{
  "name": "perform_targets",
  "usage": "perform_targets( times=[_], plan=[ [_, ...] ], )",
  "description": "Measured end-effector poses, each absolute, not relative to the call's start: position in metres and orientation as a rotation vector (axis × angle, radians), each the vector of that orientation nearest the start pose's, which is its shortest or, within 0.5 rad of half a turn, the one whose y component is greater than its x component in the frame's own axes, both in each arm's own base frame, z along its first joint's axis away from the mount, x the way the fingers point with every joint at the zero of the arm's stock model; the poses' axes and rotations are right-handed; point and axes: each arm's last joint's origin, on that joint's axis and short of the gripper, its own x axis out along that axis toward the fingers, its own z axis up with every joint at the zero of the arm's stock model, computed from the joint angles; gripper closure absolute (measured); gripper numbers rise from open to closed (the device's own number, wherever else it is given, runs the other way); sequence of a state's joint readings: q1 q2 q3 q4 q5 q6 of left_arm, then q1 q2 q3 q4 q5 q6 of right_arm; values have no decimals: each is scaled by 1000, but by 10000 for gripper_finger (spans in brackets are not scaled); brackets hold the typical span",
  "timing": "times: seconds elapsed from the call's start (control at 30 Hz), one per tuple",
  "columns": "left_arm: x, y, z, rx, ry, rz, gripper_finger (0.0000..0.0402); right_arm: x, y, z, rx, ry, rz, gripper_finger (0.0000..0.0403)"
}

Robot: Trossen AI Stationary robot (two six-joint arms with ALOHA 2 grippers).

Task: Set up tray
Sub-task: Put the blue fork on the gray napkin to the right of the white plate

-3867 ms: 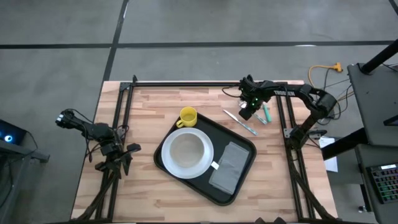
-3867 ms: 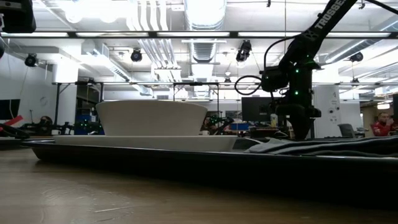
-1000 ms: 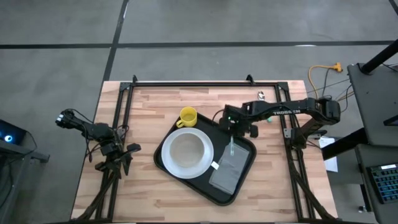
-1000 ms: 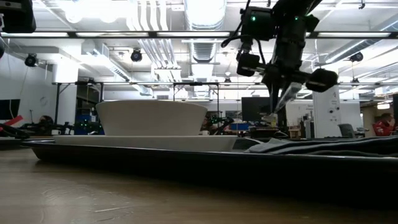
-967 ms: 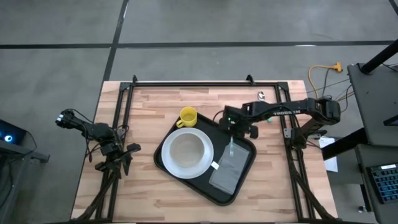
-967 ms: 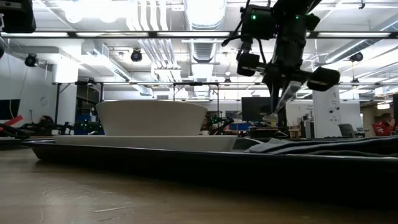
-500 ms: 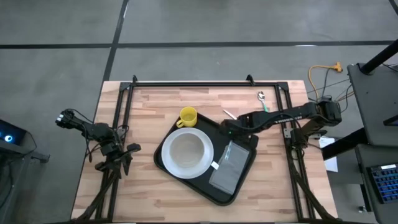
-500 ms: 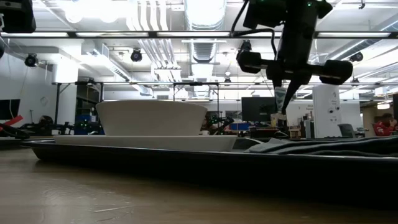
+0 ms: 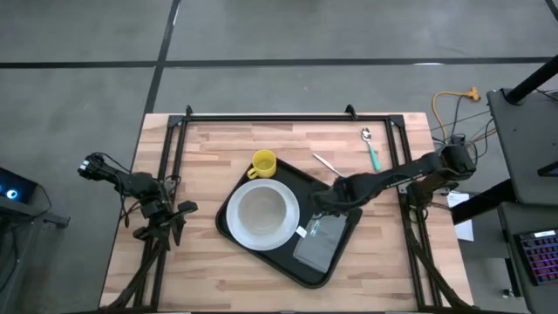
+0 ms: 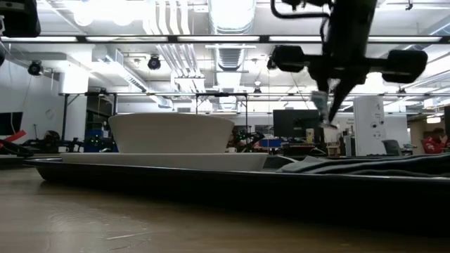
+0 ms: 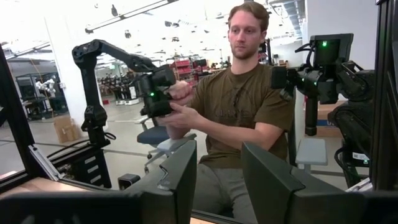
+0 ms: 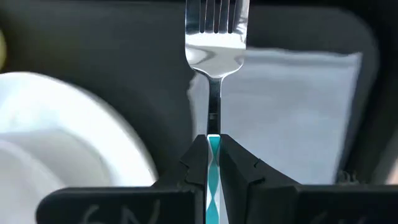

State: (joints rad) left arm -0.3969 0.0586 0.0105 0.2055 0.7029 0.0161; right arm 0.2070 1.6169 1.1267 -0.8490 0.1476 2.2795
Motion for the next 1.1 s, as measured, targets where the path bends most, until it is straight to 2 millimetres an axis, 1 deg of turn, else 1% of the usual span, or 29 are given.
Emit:
perform_targets(
  times=[0.13,0.27,0.37,0.5,0.63,0.73,0.83,0.97,1.1],
  plan=[
    [78,-53,181,39,-169,-1096,290,301,72,212,1620,725,-1400,390],
    [79,-53,181,38,-163,-1097,290,313,77,208,1582,769,-1477,390],
    [79,-53,181,38,-164,-1097,290,324,81,206,1562,802,-1501,390],
    [79,-53,181,38,-164,-1096,290,332,91,205,1523,832,-1524,390],
    [79,-53,181,38,-163,-1096,290,330,103,203,1489,861,-1531,390],
    [79,-53,180,38,-162,-1097,290,322,114,197,1499,868,-1574,390],
    [79,-54,180,37,-159,-1097,290,321,123,195,1511,876,-1539,390],
    [79,-54,180,37,-157,-1097,290,321,124,191,1501,878,-1544,390],
    [79,-54,180,37,-157,-1097,290,325,123,181,1489,877,-1559,390]
  ],
)
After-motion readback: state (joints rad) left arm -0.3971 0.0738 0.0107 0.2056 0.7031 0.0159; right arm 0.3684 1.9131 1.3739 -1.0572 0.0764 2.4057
